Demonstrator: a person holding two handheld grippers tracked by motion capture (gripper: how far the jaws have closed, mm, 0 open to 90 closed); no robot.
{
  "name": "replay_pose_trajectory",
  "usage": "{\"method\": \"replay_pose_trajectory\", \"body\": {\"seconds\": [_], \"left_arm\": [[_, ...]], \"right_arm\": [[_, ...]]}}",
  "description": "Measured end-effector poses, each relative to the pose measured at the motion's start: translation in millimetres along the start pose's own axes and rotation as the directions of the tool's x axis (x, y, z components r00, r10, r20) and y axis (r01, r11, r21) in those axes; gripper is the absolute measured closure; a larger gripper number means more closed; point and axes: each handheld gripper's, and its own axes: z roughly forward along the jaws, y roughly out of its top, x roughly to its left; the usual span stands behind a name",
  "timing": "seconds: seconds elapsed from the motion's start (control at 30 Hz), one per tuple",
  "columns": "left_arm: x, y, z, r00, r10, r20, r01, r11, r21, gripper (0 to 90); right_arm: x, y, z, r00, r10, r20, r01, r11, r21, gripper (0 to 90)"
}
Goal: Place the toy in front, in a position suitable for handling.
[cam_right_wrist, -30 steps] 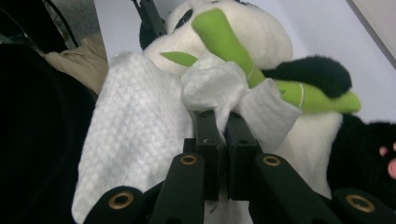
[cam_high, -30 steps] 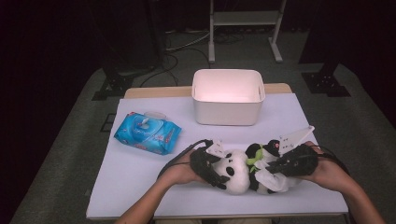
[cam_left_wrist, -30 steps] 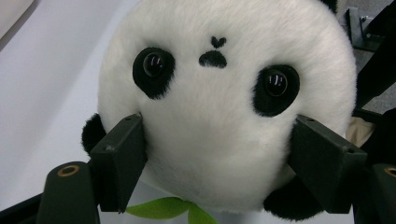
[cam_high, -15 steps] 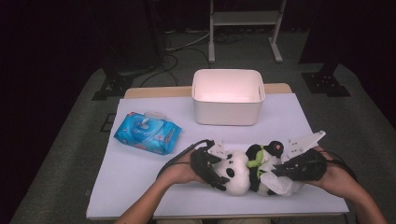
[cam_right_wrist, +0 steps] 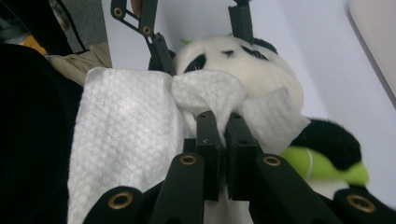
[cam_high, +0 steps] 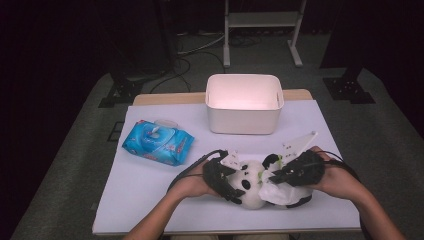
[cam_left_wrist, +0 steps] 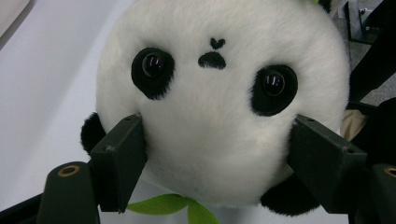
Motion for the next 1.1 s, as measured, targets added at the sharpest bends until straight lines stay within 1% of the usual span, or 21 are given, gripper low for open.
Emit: {"method": "replay_pose_trajectory", "body": {"seconds": [0.1,0.2,0.27,0.33,0.37,0.43,0.5,0.53,0.63,0.67,0.77,0.9,1.0,1.1], "left_arm": [[0.5,-1.0,-0.6,1.0000,0.003,0.001,-0.003,1.0000,-0.002,22.9],[2.5,-4.5,-1.8,0.9998,-0.016,0.008,0.016,0.9997,-0.016,22.8],[3.6,-6.5,-2.4,0.9994,-0.032,0.013,0.032,0.9992,-0.025,22.8],[3.6,-7.6,-3.0,0.9992,-0.036,0.016,0.036,0.9990,-0.027,22.8],[3.2,-7.8,-3.0,0.9992,-0.037,0.016,0.037,0.9988,-0.031,22.7],[2.9,-7.4,-3.2,0.9996,-0.026,0.015,0.026,0.9993,-0.027,22.7],[2.9,-6.5,-3.4,0.9997,-0.019,0.015,0.019,0.9996,-0.022,22.6],[2.6,-6.1,-3.2,0.9996,-0.023,0.016,0.023,0.9995,-0.022,22.5],[2.2,-5.7,-3.4,0.9997,-0.019,0.016,0.019,0.9996,-0.019,22.2],[2.2,-5.7,-3.4,0.9997,-0.020,0.017,0.020,0.9996,-0.019,22.2],[2.4,-5.3,-3.3,0.9996,-0.021,0.019,0.021,0.9996,-0.016,22.1],[2.8,-4.0,-3.8,0.9997,-0.008,0.023,0.008,1.0000,-0.003,21.9],[2.8,-4.0,-3.8,0.9997,-0.009,0.024,0.009,1.0000,-0.003,21.9],[2.6,-4.0,-4.1,0.9997,-0.008,0.024,0.008,1.0000,-0.004,21.9]], "right_arm": [[-0.1,12.0,8.7,0.9997,-0.022,-0.008,0.022,0.999,0.025,85.2],[-0.2,20.6,14.4,0.9994,-0.033,-0.015,0.033,0.999,0.034,85.2],[-0.9,25.0,16.0,0.9992,-0.038,-0.015,0.039,0.999,0.034,85.2],[-0.7,28.1,16.7,0.9989,-0.044,-0.016,0.045,0.998,0.043,85.1],[0.0,28.6,16.3,0.9989,-0.046,-0.014,0.046,0.998,0.049,84.8],[1.0,27.7,14.3,0.9987,-0.050,-0.012,0.050,0.997,0.057,84.5],[1.4,24.7,10.3,0.9988,-0.047,-0.007,0.048,0.997,0.058,84.1],[1.6,22.6,7.8,0.9991,-0.043,-0.003,0.043,0.998,0.056,83.6],[2.6,14.5,-1.0,0.9995,-0.029,0.011,0.028,0.998,0.051,80.6],[2.6,10.5,-4.0,0.9995,-0.021,0.023,0.020,0.999,0.047,78.5],[1.7,0.5,-10.4,0.9990,0.000,0.045,-0.002,0.999,0.048,77.1],[1.8,-10.0,-17.3,0.9978,0.014,0.065,-0.017,0.999,0.047,73.9],[1.6,-18.4,-18.9,0.9970,0.027,0.073,-0.031,0.998,0.057,72.9],[0.8,-26.4,-16.5,0.9962,0.038,0.078,-0.044,0.996,0.074,72.1]]}}
